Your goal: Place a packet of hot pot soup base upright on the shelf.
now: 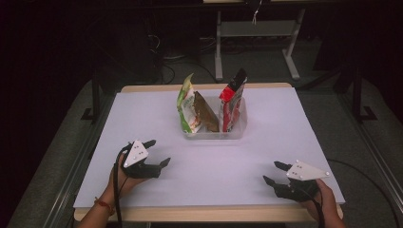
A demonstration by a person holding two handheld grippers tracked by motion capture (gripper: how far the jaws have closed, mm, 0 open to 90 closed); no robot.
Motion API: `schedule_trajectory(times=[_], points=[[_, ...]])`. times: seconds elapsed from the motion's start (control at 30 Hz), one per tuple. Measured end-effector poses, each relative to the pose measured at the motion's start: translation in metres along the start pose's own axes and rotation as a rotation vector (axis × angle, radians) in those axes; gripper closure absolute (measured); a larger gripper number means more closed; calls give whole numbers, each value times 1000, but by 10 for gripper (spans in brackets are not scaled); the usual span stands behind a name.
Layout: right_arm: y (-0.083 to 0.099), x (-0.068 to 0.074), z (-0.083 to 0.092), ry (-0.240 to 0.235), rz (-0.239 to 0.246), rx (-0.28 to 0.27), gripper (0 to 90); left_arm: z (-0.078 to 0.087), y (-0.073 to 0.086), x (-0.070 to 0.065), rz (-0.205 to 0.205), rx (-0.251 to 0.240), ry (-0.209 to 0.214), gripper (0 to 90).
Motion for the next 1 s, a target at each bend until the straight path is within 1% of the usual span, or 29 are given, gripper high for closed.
schedule_trajectory(times=[0.13,0.2,0.23,0.37,0.4,0.43,0.57,0.67,0.73,0.8,0.87,0.93,1.0], points=[[1,-2,0,2,1,1,365,9,6,2,11,4,7,182],[1,-3,0,7,2,1,356,13,9,6,14,4,-10,181],[1,-3,0,10,0,2,353,16,10,8,24,-1,-16,181],[1,-4,1,15,2,-1,353,26,16,13,41,-10,-21,182],[1,-5,1,18,4,-2,353,28,17,14,39,-7,-21,182],[1,-5,2,22,10,0,348,29,19,15,36,-2,-30,182],[4,-10,4,42,25,1,334,35,26,20,54,-4,-50,181],[5,-14,7,57,9,-13,329,40,31,24,64,1,-63,181],[6,-18,9,74,-4,-17,300,43,36,27,66,11,-75,177],[7,-22,11,94,-14,-22,286,44,41,31,76,33,-95,151],[8,-25,12,105,-22,-17,275,46,44,32,93,33,-105,147],[11,-28,13,123,-31,-13,263,47,47,33,111,31,-105,147],[12,-30,14,132,-40,-14,246,49,50,34,116,39,-111,145]])
Point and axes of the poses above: each handheld gripper's, and its own axes: z roughly backward along the jaws, y roughly out of its underside, x roughly to its left, the point moved 10 cm from there along -z, roughly forward along the jaws
